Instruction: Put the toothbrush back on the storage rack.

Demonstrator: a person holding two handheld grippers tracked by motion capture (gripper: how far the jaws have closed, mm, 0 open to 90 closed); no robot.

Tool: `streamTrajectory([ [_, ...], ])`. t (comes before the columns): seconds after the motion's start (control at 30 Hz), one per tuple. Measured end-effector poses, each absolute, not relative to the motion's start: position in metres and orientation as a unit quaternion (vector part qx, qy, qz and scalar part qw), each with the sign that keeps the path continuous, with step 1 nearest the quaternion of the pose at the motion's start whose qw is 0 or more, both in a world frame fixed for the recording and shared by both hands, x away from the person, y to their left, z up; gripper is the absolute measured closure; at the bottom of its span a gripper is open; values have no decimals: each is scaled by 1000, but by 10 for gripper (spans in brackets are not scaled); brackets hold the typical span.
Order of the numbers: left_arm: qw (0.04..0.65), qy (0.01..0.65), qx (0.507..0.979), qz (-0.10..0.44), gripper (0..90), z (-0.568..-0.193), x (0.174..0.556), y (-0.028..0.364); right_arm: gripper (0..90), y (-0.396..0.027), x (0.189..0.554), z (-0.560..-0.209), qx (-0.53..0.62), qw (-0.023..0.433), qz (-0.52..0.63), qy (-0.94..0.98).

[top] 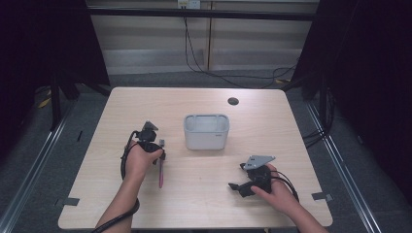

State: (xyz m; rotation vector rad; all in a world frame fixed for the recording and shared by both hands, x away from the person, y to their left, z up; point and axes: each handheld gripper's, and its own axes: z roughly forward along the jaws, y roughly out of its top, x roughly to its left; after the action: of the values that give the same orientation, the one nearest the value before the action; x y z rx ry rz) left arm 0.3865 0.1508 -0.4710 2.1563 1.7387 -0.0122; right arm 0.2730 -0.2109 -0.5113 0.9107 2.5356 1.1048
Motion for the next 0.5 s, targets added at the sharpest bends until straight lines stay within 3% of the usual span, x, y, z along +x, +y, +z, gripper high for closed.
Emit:
streamTrajectory([
  [0.1, 181, 621, 762, -13, 795, -471, 387, 148, 128, -211, 273, -511, 310, 115, 377, 865],
  [0.5, 209, 632, 746, -6, 808, -465, 388, 157, 128, -211, 273, -511, 310, 115, 377, 865],
])
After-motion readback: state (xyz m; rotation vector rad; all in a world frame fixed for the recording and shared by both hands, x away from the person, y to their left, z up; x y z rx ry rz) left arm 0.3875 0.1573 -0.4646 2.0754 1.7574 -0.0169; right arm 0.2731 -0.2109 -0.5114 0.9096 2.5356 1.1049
